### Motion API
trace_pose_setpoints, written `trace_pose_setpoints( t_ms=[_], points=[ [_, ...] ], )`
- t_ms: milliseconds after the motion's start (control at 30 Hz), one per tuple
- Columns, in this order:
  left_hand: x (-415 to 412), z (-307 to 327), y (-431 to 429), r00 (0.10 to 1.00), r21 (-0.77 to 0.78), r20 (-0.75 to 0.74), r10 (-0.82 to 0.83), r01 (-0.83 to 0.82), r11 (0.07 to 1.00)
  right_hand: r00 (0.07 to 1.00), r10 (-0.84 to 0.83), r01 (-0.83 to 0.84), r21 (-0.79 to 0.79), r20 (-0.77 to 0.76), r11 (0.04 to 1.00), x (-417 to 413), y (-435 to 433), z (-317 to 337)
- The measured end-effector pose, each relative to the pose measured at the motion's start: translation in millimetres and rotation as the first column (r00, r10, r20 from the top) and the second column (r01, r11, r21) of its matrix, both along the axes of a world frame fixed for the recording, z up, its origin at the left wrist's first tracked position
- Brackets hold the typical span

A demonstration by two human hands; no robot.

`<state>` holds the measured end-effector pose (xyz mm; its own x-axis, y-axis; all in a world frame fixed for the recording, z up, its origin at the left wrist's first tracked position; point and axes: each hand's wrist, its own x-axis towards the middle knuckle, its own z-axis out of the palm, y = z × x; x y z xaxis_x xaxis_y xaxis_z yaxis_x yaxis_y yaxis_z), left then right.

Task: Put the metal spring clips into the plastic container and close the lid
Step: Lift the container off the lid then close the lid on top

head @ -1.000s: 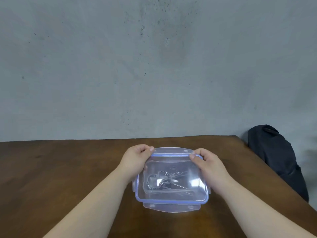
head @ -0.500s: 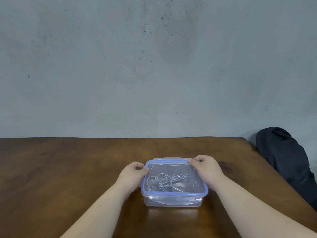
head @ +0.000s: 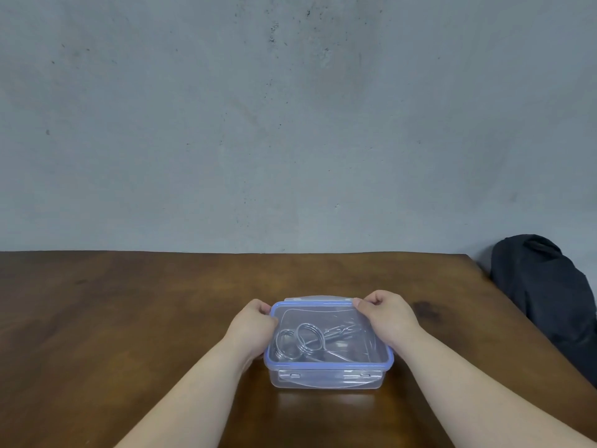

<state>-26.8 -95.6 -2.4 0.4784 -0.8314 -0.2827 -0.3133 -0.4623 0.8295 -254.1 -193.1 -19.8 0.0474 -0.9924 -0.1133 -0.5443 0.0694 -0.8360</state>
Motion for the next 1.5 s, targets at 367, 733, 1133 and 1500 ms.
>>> trace_pose_setpoints(
  t_ms=[367,733,1133,1500],
  points=[
    [-7.0,-7.0,-8.2,0.98,-0.053,-0.189,-0.062,0.053,0.997,0.981,0.063,-0.069,0.03,0.182,0.997,-0.2,-5.1,-12.6],
    [-3.5,-20.4,-0.8,0.742,-0.216,-0.655,-0.141,-0.004,0.976,0.531,0.051,-0.288,0.124,0.846,0.949,-6.9,-8.0,-34.3],
    [-4.1,13.2,-10.0,0.286,0.493,0.548,-0.786,0.648,0.58,0.44,0.603,-0.771,0.065,-0.665,0.634,-15.2,-5.9,26.6],
    [-22.2,11.8,0.0,0.255,0.471,0.635,-0.729,0.621,0.627,0.206,0.647,-0.694,0.356,-0.734,0.626,3.5,24.8,42.4]
  ],
)
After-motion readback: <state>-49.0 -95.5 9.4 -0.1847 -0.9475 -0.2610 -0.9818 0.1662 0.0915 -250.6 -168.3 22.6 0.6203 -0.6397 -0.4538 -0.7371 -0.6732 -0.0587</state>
